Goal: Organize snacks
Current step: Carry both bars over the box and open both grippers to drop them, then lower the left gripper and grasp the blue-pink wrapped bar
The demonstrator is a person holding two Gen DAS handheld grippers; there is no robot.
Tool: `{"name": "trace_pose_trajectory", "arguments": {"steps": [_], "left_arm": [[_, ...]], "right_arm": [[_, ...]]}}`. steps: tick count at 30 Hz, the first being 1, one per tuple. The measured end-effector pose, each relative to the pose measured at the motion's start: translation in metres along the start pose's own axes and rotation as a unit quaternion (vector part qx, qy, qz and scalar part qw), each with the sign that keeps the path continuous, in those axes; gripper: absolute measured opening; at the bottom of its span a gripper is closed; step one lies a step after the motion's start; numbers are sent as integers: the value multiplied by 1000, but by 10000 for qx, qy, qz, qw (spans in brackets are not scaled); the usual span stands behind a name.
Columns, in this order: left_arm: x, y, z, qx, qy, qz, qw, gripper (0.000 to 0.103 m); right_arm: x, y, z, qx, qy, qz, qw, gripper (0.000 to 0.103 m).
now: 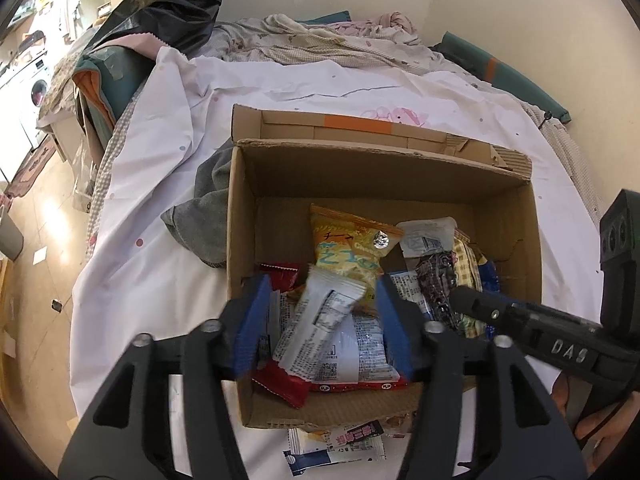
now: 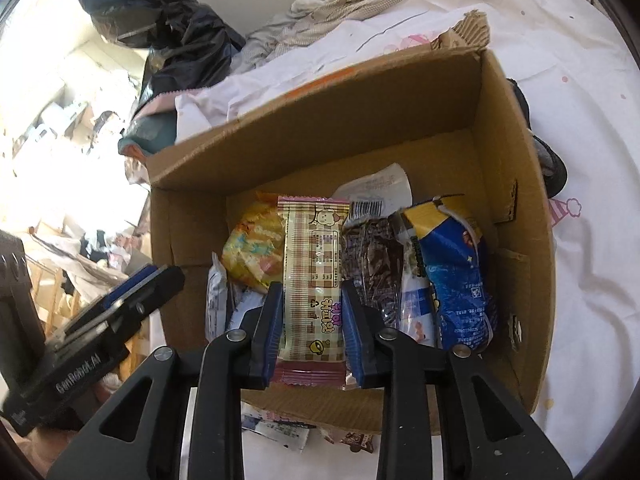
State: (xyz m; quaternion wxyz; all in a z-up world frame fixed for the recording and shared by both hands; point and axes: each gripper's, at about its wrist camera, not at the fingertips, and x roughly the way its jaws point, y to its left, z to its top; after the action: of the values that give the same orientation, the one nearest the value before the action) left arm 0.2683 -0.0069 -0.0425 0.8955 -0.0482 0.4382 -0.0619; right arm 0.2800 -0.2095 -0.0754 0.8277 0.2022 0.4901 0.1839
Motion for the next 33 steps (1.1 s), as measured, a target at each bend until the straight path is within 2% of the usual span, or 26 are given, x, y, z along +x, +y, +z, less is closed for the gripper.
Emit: {"name": "trace_pose_trajectory", "arguments": {"steps": [2,4,5,18,25,28,33], "left_arm": [[-2,-1,0,36,-52,46,10000,65],[-3,-2,0,56,-84,40,9999,74],[-4,-2,0,39,-103,25,9999,79],[-25,1,-11,37,-208,3,9998,81],[-49,10,-25,-14,-268,38,9996,81],[-56,16,-35,-198,-166,-22,9997,81],[-66,18,-53,-178,-26,66,9998,81]], "right_arm": [[-4,-1,2,9,-104,32,9999,45],[-9,-2,3,60,-213,57,9997,69],[-11,-3,3,90,-255,64,9996,71],[-29,-3,1,90,-407,-61,9991,73],[-50,0,-20,92,-349,-119,9993,77],[-60,6,-32,-16,-368,-150,9992,79],[-69,8,-53,-26,-265,-183,9995,80]]}}
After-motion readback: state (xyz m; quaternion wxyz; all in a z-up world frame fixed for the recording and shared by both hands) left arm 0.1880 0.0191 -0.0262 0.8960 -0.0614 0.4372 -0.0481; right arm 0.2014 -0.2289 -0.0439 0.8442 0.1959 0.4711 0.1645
